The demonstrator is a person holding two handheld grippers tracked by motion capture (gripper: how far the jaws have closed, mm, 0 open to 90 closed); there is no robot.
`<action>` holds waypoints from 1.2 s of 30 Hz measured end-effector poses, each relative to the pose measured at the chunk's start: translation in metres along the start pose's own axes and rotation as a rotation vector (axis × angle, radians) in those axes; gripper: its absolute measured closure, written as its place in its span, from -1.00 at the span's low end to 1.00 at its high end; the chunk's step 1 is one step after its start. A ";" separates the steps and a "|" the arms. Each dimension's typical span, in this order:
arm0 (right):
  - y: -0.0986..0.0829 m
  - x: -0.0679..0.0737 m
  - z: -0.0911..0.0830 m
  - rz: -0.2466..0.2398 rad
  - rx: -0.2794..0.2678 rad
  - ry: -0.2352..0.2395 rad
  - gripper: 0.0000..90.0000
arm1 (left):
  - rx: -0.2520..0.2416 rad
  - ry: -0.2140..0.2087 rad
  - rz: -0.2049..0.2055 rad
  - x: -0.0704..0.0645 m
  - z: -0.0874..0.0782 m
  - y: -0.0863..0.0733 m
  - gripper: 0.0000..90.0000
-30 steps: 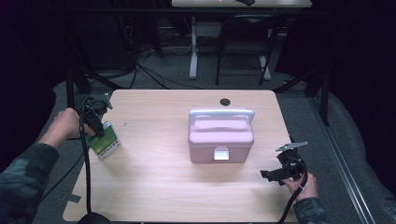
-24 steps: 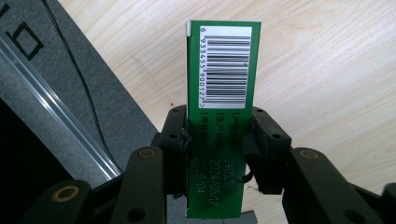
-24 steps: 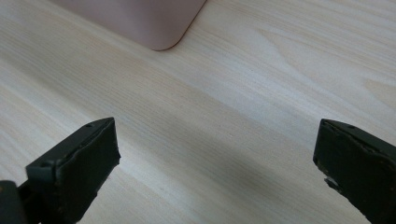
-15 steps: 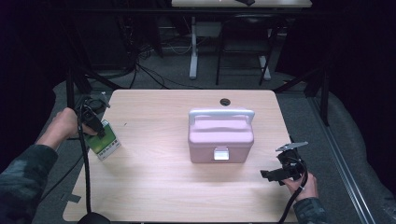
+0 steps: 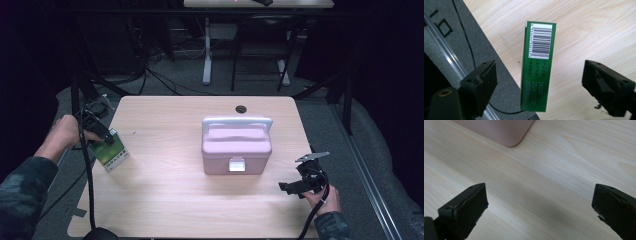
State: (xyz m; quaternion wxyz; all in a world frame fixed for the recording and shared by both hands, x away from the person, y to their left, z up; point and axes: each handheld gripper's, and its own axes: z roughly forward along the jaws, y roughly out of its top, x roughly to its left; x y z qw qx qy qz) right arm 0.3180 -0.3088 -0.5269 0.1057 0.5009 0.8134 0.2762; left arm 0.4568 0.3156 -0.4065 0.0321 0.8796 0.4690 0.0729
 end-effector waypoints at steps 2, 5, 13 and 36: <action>0.000 0.000 0.000 0.002 0.000 0.001 -1.00 | -0.015 0.003 0.002 -0.001 -0.003 -0.001 -0.76; 0.000 0.001 -0.001 0.005 -0.002 0.000 -1.00 | -0.053 0.018 0.006 -0.007 -0.014 -0.004 -0.86; 0.002 0.002 -0.002 -0.010 -0.004 -0.005 -1.00 | -0.161 0.047 0.035 -0.026 -0.036 -0.011 -0.99; 0.028 0.017 -0.039 -0.023 -0.099 0.073 -1.00 | -0.351 -0.079 0.172 -0.106 -0.031 -0.002 -0.99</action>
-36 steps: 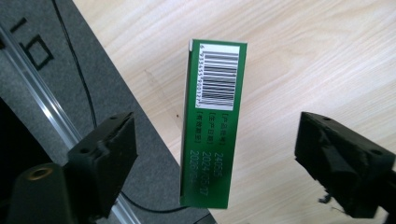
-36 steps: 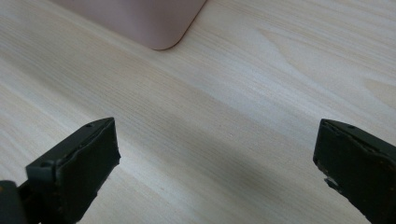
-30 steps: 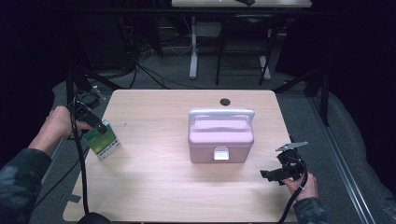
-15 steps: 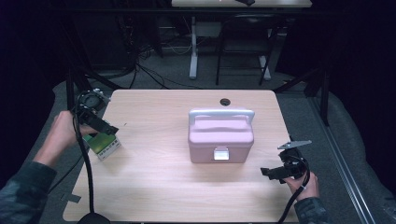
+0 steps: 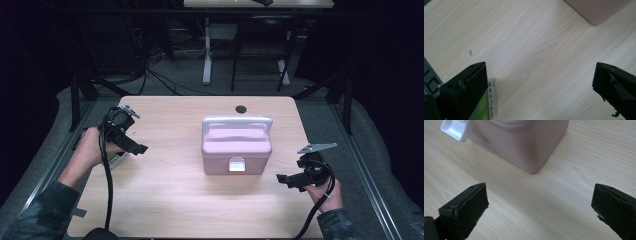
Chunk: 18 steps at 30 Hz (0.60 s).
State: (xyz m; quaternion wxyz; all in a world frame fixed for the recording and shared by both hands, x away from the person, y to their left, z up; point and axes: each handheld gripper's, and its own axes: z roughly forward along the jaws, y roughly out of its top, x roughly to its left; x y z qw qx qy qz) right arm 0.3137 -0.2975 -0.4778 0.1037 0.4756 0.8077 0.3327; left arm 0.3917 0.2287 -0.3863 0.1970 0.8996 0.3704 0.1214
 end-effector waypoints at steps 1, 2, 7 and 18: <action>0.000 0.000 0.000 0.000 0.000 0.000 -1.00 | 0.003 -0.010 0.002 -0.002 0.002 0.000 -0.99; 0.002 0.001 -0.001 -0.004 -0.004 0.002 -1.00 | -0.003 -0.013 0.004 -0.004 0.003 0.000 -0.99; 0.017 0.003 -0.007 -0.031 -0.013 0.019 -1.00 | -0.001 -0.035 0.024 -0.013 0.006 0.006 -0.99; 0.063 0.003 -0.016 -0.105 0.021 0.054 -1.00 | 0.079 -0.106 0.112 -0.029 0.021 0.048 -1.00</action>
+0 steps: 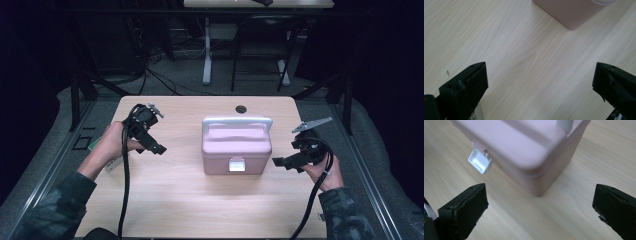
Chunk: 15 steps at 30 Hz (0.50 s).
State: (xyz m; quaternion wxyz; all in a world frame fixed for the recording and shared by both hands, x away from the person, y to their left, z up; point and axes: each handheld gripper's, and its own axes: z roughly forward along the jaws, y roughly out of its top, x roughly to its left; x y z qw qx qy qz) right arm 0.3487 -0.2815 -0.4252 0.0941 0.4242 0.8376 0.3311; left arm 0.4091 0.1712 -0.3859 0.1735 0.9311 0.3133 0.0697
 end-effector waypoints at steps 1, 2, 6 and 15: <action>0.005 -0.001 -0.001 -0.005 0.004 0.003 -1.00 | 0.011 -0.003 0.008 -0.001 0.002 0.004 -1.00; 0.014 -0.002 -0.002 -0.017 0.013 0.007 -1.00 | 0.012 -0.005 0.014 -0.002 0.003 0.008 -1.00; 0.031 -0.004 0.000 -0.045 0.027 0.012 -1.00 | 0.014 -0.017 0.046 -0.006 0.006 0.027 -0.99; 0.063 -0.007 0.009 -0.071 0.036 0.013 -0.54 | 0.006 -0.040 0.127 -0.024 0.014 0.073 -0.75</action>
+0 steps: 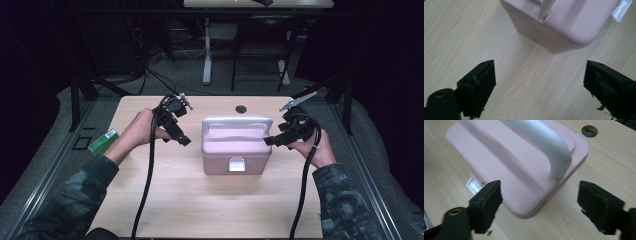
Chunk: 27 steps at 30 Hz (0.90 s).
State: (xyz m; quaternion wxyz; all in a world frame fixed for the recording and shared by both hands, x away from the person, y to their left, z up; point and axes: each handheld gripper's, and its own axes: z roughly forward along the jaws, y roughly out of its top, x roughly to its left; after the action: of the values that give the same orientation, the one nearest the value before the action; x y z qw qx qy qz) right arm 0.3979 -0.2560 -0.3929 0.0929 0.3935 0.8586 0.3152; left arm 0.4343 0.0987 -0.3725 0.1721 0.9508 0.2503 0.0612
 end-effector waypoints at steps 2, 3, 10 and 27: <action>0.006 -0.002 0.003 -0.004 -0.006 -0.018 -0.43 | -0.008 0.000 0.007 -0.002 0.002 0.010 -0.65; 0.008 -0.004 0.006 -0.002 -0.001 -0.019 -0.37 | -0.011 0.001 0.009 -0.003 0.003 0.014 -0.60; 0.014 -0.008 0.015 0.002 -0.020 -0.031 -0.06 | -0.029 0.003 0.029 -0.006 0.016 0.035 -0.34; 0.018 -0.006 0.032 0.035 -0.054 -0.021 0.42 | -0.095 -0.027 0.035 -0.004 0.031 0.049 0.56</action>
State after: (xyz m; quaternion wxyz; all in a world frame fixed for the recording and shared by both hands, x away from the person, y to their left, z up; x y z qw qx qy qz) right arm 0.4255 -0.2366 -0.4073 0.1069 0.4088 0.8419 0.3356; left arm 0.4594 0.0475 -0.3839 0.2194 0.9465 0.2280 0.0630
